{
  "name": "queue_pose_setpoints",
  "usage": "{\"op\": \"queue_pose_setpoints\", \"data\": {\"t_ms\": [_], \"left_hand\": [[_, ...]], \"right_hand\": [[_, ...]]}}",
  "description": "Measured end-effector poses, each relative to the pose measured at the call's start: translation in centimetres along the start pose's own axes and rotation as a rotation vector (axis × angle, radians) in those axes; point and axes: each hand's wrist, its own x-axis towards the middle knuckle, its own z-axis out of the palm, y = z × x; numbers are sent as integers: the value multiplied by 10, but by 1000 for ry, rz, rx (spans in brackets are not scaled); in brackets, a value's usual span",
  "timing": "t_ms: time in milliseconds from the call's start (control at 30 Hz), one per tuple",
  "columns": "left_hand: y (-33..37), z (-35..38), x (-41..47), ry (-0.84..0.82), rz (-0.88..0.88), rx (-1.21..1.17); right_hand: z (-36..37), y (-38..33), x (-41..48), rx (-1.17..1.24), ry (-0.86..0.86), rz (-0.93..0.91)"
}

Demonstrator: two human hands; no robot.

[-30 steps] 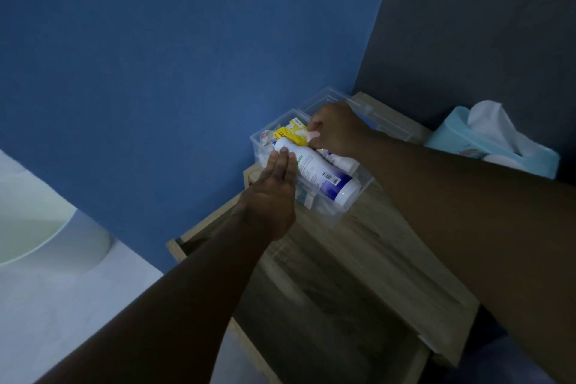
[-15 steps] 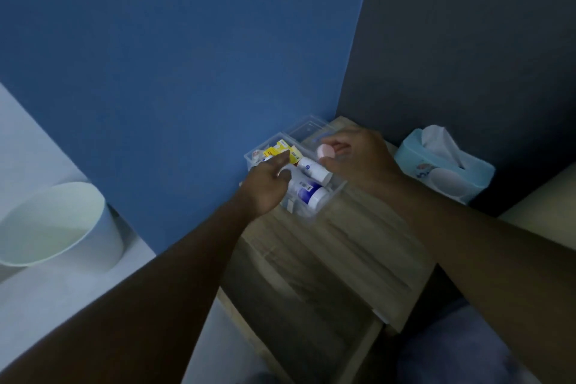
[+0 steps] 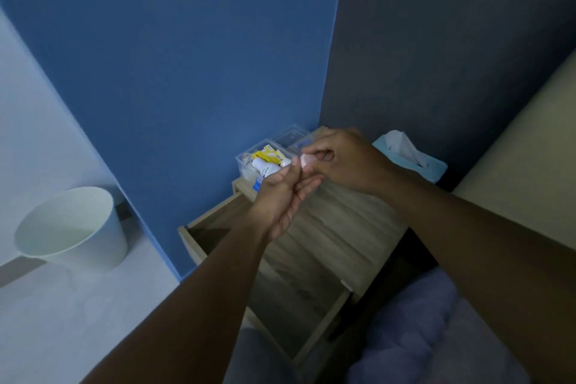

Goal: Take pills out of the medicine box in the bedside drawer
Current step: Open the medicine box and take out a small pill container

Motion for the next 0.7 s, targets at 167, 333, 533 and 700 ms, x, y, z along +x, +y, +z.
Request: {"op": "queue_pose_setpoints", "data": {"t_ms": [167, 333, 533, 700], "left_hand": [[-11, 1, -8, 72, 32, -17], [-21, -2, -7, 129, 22, -79], [-29, -8, -8, 99, -16, -91], [-38, -15, -10, 135, -60, -127]], "right_hand": [[0, -10, -3, -123, -95, -42], [3, -10, -9, 36, -113, 13], [17, 0, -14, -91, -38, 201], [24, 8, -14, -10, -135, 56]]}}
